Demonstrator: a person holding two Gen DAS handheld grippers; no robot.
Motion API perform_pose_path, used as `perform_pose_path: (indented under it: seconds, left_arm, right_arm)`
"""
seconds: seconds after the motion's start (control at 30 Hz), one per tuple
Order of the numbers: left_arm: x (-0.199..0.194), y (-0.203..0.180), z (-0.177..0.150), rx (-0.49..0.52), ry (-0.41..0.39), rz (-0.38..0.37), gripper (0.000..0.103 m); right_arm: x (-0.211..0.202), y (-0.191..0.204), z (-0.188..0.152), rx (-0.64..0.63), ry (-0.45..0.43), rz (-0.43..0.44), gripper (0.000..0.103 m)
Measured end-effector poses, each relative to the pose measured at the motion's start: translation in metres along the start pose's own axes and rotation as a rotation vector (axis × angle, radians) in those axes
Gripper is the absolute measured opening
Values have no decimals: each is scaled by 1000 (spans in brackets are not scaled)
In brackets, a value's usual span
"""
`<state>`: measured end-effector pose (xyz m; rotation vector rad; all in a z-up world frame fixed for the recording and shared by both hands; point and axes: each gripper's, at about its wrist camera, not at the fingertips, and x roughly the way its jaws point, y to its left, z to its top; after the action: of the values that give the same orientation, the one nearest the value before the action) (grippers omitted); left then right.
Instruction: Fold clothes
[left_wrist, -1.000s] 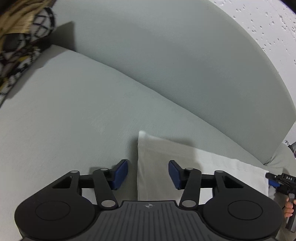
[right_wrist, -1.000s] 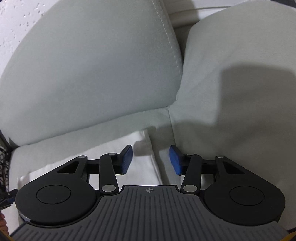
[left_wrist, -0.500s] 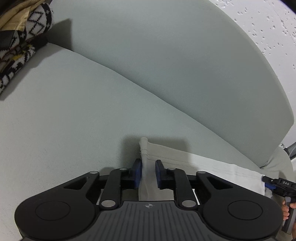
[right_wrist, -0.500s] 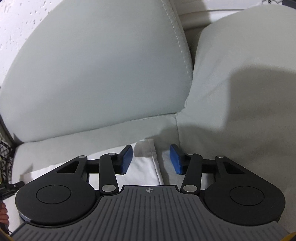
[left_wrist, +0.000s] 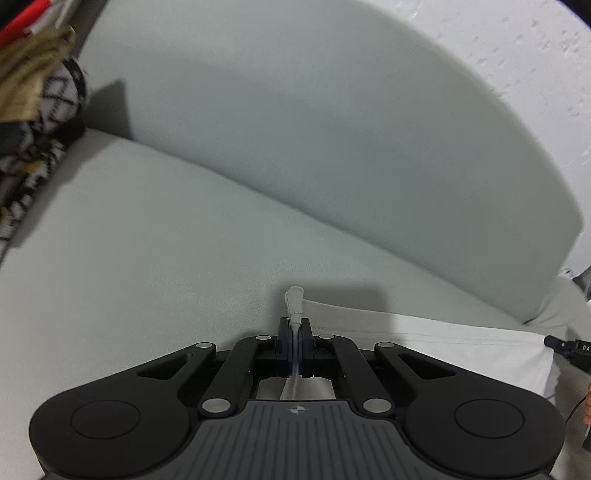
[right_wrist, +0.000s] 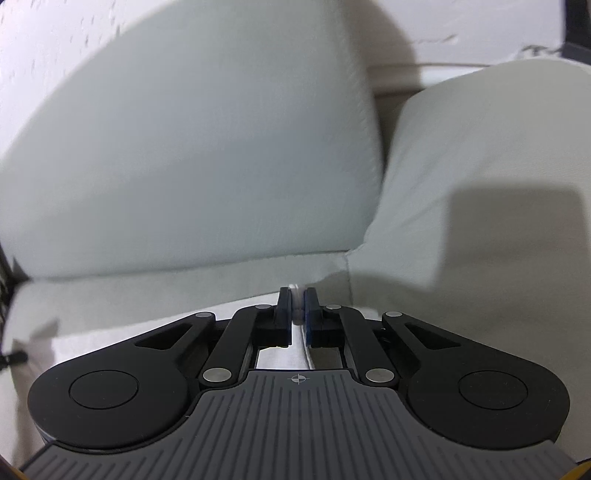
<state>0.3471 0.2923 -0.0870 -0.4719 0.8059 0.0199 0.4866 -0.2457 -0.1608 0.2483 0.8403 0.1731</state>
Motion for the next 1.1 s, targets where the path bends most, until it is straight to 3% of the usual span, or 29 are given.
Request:
perform_pose_path:
  seconds: [0.2, 0.27, 0.33, 0.4, 0.47, 0.57, 0.67, 0.8, 1.1]
  left_arm:
    - [-94, -16, -23, -11, -82, -93, 0]
    - [-127, -26, -42, 12, -102, -112, 0]
    - [-156, -37, -66, 25, -116, -135, 0]
    - [-177, -44, -91, 22, -112, -156, 0]
    - [-189, -52, -125, 113, -86, -106, 0]
    - [-191, -65, -173, 250, -42, -12, 1]
    - [-191, -71, -206, 204, -42, 15, 1]
    - [-199, -82, -230, 191, -95, 93, 1]
    - [-247, -107, -266, 219, -155, 165, 1]
  right_arm:
    - [-97, -7, -20, 112, -63, 102, 6]
    - [-135, -4, -36, 129, -83, 147, 6]
    - [-160, 24, -55, 160, -95, 171, 6]
    - [-190, 8, -78, 207, -111, 180, 6]
    - [-217, -8, -102, 255, -118, 184, 6]
    - [-227, -38, -145, 328, -37, 137, 5]
    - [-244, -57, -190, 402, 8, 90, 5]
    - [-261, -67, -221, 455, -15, 81, 5]
    - [-314, -58, -259, 359, -82, 61, 5]
